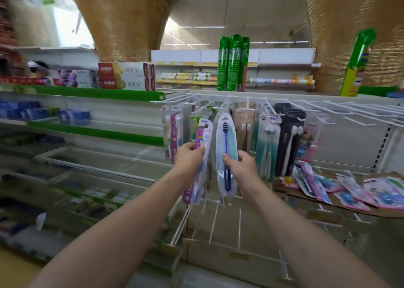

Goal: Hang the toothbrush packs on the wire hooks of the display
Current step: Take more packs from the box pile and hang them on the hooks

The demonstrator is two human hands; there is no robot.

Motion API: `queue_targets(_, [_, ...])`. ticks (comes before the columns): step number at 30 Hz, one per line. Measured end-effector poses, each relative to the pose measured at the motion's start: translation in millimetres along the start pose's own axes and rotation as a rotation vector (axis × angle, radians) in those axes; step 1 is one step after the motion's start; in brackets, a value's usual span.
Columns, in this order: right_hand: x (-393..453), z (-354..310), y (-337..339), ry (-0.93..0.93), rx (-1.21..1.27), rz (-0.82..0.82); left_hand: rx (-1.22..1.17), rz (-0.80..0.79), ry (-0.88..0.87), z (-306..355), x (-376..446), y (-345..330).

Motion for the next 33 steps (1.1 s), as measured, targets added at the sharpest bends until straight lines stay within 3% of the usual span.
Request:
queue_targets(11, [30.5, -2.1, -46.0, -0.190, 0.041, 0.117, -0.033, -0.097, 0.000, -19.7, 41.9, 33.1])
queue_targets(15, [39.2, 15.3, -56.3, -0.249, -0.017, 0.273, -0.028, -0.118, 0.002, -25.9, 56.5, 43.7])
queue_targets(20, [35.5, 12.0, -65.8, -0.060, -0.391, 0.585, -0.078, -0.132, -0.008, -29.8, 80.4, 53.4])
queue_targets(28, [31.1, 5.7, -92.4, 0.074, -0.395, 0.569, -0.169, -0.150, -0.016, -24.3, 116.3, 54.3])
queue_targets(33, [34.1, 11.9, -96.3, 0.063, -0.326, 0.553, -0.224, -0.077, 0.047, -26.1, 135.1, 57.9])
Point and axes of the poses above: each hand's wrist, its own x-axis towards the middle knuckle, its own y-axis out of the back of the hand, z = x × y, the point moved 3 cm from there along x, towards the middle knuckle, and after that the axes turned 7 degrees about -y, right-handed, at the moved point
